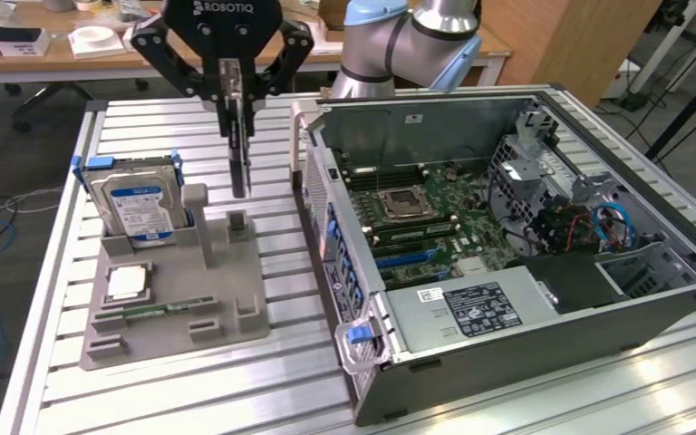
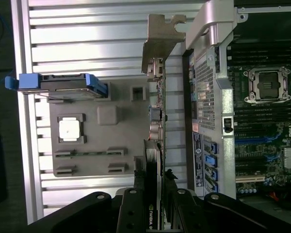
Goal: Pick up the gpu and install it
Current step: 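Pick up the gpu and move the gpu toward the slot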
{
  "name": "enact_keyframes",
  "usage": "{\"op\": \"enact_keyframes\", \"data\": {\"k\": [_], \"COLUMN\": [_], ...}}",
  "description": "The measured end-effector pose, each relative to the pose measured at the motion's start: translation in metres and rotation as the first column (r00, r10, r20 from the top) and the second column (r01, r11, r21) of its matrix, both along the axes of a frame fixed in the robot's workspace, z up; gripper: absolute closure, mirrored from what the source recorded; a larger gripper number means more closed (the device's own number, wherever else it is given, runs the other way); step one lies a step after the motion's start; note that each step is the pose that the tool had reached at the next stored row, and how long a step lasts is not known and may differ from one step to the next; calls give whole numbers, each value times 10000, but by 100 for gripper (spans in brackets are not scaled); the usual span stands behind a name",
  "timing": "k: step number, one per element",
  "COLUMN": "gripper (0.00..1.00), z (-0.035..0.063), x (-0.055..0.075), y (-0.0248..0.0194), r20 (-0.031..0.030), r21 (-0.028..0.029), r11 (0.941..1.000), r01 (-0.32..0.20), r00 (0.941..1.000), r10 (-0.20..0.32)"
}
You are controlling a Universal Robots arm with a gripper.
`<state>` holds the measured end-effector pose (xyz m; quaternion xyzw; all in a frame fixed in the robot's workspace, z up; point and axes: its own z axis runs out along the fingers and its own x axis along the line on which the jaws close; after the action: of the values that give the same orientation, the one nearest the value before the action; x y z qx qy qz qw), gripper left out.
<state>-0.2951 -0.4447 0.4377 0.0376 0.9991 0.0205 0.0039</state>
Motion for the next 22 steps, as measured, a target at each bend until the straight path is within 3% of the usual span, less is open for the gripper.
{"op": "enact_keyframes", "data": {"k": [22], "gripper": [74], "z": [0], "x": [52], "y": [0], "r20": [0], "r21": [0], "r11": [10000], "r01": [1], "r00": [10000], "r10": [-1]}}
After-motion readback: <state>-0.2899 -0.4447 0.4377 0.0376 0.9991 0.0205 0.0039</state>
